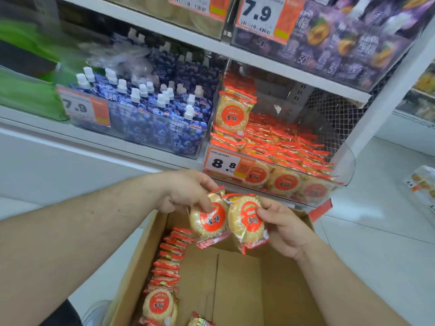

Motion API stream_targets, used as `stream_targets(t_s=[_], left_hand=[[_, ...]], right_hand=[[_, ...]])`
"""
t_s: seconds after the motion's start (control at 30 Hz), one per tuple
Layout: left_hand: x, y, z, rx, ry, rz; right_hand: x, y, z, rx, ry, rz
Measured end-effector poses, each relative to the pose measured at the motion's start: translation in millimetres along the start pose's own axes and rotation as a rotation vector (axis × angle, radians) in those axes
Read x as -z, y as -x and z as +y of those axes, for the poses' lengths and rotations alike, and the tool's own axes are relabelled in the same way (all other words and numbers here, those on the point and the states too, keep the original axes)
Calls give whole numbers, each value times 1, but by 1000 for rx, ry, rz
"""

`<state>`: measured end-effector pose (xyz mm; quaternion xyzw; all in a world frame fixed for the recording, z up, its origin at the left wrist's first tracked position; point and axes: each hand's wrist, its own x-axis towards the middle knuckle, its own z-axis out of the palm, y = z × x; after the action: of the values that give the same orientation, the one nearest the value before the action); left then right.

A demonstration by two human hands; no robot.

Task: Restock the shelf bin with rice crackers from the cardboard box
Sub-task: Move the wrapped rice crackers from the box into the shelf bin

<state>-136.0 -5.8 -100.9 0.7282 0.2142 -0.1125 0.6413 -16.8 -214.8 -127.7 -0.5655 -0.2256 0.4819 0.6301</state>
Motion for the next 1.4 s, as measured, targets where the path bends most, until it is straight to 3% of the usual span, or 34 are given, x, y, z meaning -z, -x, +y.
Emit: stream_targets(t_s=[0.17,0.37,0.5,0.67,0.97,1.17,1.4], left_hand=[[-6,2,6,-38,72,15],[0,3,14,-48,374,-14],[1,8,23,-92,644,-30],[-1,13,26,-175,302,28],[-2,12,35,-431,126,221],[10,12,40,-519,-3,608],[8,6,36,-456,76,442]], right_hand=[[-25,-8,-7,57,141,75],[-36,-5,-19,23,222,143],[-39,-7,-26,103,230,221],[-40,-16,-38,231,112,350],[-59,-25,-73,330,517,400],[-53,-50,-121,492,492,600],[-42,-101,-118,379,655,752]])
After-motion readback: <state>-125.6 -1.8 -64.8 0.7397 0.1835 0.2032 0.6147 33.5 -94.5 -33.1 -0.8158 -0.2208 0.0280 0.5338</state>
